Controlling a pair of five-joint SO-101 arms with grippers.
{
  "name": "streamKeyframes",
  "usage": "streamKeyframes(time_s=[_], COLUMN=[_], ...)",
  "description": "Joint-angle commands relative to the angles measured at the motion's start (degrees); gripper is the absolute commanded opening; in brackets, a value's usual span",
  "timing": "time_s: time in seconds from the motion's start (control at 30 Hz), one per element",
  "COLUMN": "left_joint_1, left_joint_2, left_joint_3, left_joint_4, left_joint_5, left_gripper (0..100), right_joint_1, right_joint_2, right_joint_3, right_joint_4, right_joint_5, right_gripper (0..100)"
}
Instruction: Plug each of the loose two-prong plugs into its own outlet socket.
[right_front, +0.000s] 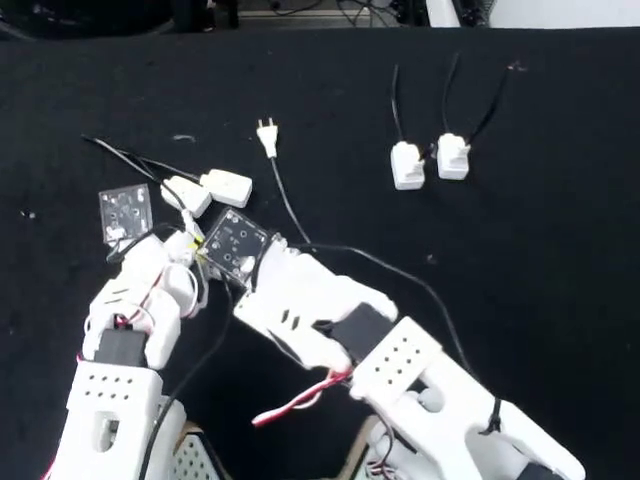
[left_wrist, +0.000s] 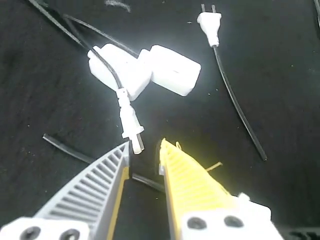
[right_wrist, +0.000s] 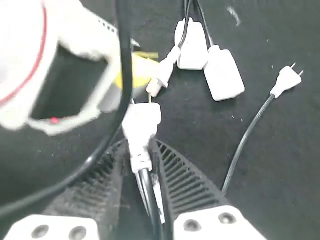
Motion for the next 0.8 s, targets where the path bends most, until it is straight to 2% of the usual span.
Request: streamKeyframes(time_s=[0.0,0.63,0.77], left_joint_1=[1.4,1.4,1.5], left_joint_2=[-1.0,-1.0,-1.0], left_joint_3=[-0.6,0.8,2.6], left_joint_4=[-1.1,-1.2,-3.5], left_joint_5=[-1.1,-1.3,-1.3], left_gripper=[11,11,11], right_joint_1=[-4.5,-4.9,-4.9], right_joint_2=[-2.1,-2.2,-4.4], right_joint_3=[-0.3,-0.7,-0.2], right_joint_4=[-2.3,-4.0,-4.0], right_joint_5=[-0.5,-1.2,-2.5], right_gripper=[1.1,1.1,1.1])
